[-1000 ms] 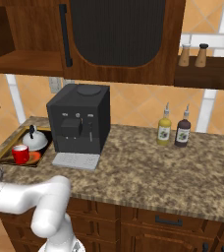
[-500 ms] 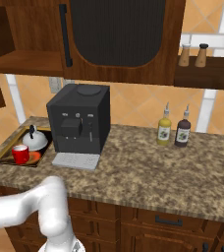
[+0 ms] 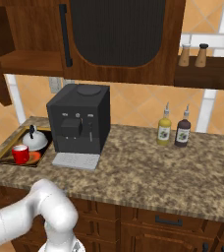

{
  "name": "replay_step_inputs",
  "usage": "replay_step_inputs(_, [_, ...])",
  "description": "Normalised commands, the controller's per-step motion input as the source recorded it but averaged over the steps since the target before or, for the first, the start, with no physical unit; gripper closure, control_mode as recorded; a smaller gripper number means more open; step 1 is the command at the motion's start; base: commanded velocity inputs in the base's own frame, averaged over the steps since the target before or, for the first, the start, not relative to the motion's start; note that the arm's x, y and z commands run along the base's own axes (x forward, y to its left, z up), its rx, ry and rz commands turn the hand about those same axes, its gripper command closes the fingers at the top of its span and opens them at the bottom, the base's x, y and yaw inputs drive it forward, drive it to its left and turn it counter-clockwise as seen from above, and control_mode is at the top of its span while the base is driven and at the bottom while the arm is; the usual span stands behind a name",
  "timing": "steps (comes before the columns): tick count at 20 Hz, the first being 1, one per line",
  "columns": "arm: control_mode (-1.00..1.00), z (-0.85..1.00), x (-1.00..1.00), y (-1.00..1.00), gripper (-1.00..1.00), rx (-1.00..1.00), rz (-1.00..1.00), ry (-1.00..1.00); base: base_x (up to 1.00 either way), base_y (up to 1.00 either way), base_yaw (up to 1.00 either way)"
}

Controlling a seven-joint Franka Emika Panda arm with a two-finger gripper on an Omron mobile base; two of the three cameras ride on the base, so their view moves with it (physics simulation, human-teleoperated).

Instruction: Pick the kettle from the counter and place it on the tray. Then pick the mug from the cabinet and place it on the tray. Then close the cabinet doors.

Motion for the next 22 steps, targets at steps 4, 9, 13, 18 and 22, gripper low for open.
replay_step_inputs(4, [-1.0, 0.02, 0.27, -0.69, 1.0, 0.0, 0.45, 0.39, 0.0, 0.0, 0.0])
replay_step_inputs(9, [-1.0, 0.0, 0.83, -0.53, 1.0, 0.0, 0.35, 0.42, 0.0, 0.0, 0.0])
replay_step_inputs(13, [-1.0, -0.01, 1.0, -0.17, 1.0, 0.01, 0.26, 0.29, 0.0, 0.0, 0.0])
replay_step_inputs(18, [-1.0, 0.0, 1.0, -0.02, 1.0, 0.01, 0.19, 0.06, 0.0, 0.0, 0.0])
replay_step_inputs(22, [-1.0, 0.0, 1.0, -0.18, 1.0, 0.05, 0.16, 0.0, 0.0, 0.0, 0.0])
